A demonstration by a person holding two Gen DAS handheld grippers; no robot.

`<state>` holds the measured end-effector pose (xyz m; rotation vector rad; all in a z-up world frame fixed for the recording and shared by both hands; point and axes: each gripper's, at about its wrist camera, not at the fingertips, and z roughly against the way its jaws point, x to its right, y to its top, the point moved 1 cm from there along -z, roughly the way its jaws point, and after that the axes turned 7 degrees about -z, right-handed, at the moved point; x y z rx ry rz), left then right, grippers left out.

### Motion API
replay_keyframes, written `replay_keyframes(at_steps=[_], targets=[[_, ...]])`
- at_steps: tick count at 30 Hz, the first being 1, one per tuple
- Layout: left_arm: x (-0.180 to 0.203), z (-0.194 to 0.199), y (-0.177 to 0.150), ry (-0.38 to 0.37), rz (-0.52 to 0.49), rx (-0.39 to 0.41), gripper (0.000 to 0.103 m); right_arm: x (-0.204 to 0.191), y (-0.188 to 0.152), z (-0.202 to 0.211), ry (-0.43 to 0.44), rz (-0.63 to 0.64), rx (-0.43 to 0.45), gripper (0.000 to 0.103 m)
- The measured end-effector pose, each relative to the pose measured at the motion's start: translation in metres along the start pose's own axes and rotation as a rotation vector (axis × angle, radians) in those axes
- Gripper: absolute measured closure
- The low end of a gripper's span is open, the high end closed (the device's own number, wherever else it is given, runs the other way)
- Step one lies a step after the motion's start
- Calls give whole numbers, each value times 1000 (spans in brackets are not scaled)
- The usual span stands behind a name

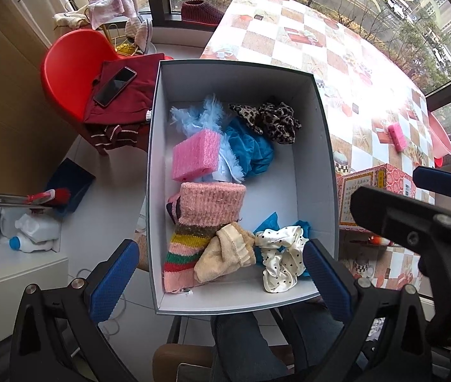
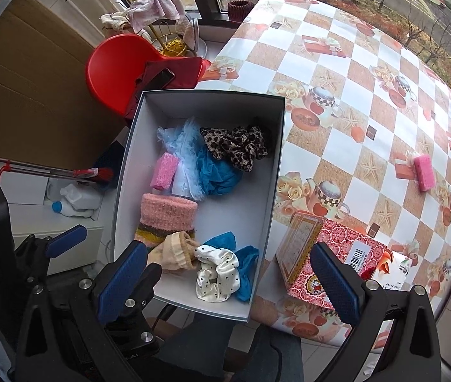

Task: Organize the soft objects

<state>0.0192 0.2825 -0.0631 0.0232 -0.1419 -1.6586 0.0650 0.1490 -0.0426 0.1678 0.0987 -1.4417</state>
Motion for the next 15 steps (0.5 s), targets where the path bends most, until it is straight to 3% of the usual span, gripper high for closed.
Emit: replay_keyframes(at_steps=[15], targets=[[-5,-1,-9,-8,15,-15,1,-5,-3,-7,-28,8,-11,0]])
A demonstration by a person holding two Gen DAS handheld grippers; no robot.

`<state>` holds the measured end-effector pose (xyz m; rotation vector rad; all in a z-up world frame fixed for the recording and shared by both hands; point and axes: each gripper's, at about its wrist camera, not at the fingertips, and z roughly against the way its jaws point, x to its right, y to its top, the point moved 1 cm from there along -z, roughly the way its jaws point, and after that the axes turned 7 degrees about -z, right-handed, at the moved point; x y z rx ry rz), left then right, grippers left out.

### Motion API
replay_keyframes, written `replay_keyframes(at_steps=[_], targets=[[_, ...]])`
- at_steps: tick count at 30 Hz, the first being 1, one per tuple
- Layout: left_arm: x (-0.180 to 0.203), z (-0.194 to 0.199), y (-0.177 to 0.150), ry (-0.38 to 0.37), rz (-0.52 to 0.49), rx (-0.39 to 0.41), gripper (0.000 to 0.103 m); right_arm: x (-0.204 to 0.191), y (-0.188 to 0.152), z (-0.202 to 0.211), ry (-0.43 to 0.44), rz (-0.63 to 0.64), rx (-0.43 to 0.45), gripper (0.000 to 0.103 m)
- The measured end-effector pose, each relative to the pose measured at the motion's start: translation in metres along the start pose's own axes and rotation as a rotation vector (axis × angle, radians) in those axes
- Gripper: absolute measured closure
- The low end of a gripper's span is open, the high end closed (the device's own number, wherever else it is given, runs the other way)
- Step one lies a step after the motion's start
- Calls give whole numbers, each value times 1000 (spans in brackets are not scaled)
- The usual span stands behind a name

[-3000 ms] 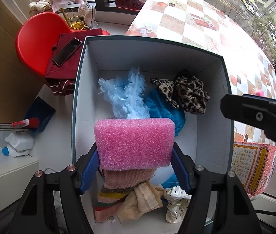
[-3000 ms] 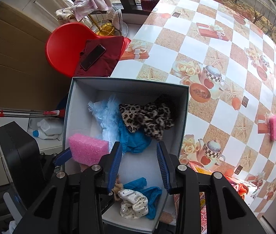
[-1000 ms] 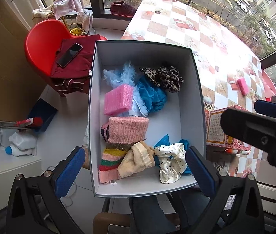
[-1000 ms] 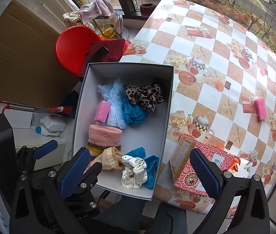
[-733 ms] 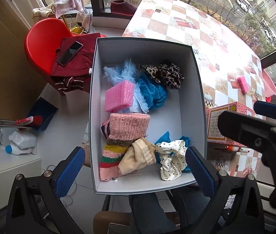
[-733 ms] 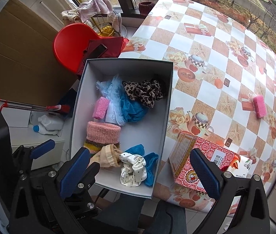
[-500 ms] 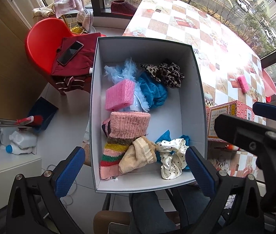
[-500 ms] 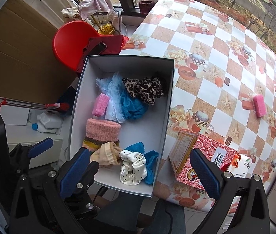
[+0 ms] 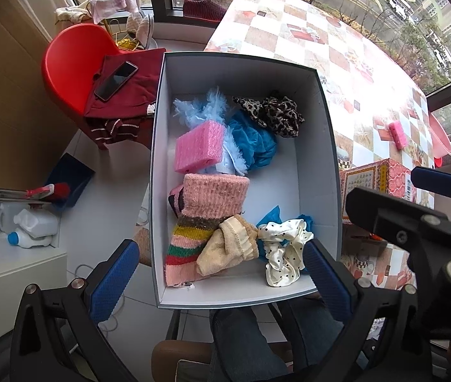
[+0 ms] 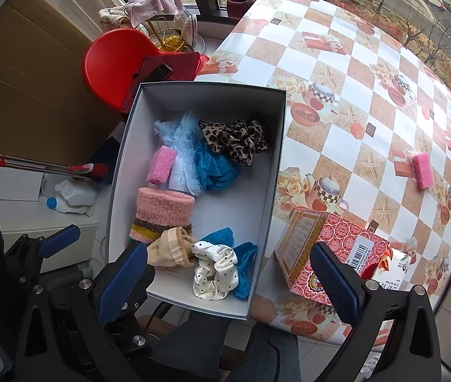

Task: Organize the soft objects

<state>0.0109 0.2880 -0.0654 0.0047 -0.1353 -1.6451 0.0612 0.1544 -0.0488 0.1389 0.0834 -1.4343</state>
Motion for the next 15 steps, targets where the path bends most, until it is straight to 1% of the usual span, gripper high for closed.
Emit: replay_keyframes(at_steps=[10,12,15], targets=[[-10,-6,-6,-15,45,-26,0,-7,-2,-7,-12,17,-6,0],[-11,-5,-7,-27,45,-8,0,-7,-3,-8,-14,16,-5,0],[-10,-1,-8,-10,30,23,0,-7,-3,-9,-18,13,-6,0]])
